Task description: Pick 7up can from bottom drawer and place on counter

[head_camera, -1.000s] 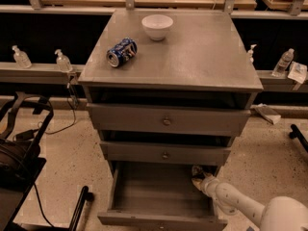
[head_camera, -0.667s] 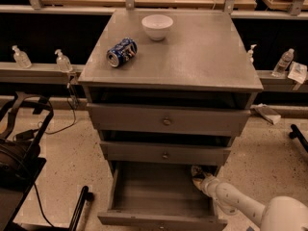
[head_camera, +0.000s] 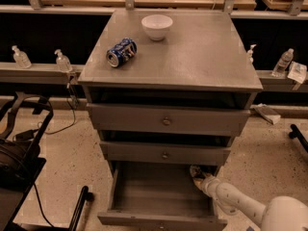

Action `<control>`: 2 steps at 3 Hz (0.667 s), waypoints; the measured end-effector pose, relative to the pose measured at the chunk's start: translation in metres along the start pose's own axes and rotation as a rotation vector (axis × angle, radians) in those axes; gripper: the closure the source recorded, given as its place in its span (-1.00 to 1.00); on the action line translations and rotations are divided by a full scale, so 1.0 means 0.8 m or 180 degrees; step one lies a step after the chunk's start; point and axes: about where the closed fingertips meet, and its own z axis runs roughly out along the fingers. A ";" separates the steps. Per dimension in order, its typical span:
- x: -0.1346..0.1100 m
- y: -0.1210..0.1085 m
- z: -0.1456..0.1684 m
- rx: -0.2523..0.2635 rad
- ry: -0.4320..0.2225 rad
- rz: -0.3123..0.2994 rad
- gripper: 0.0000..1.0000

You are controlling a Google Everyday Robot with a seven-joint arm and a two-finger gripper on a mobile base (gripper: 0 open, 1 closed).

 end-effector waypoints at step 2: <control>0.000 0.000 0.000 -0.0001 0.0000 0.0000 0.60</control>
Offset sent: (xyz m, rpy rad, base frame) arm -0.0532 0.0625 -0.0499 0.2008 0.3070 0.3318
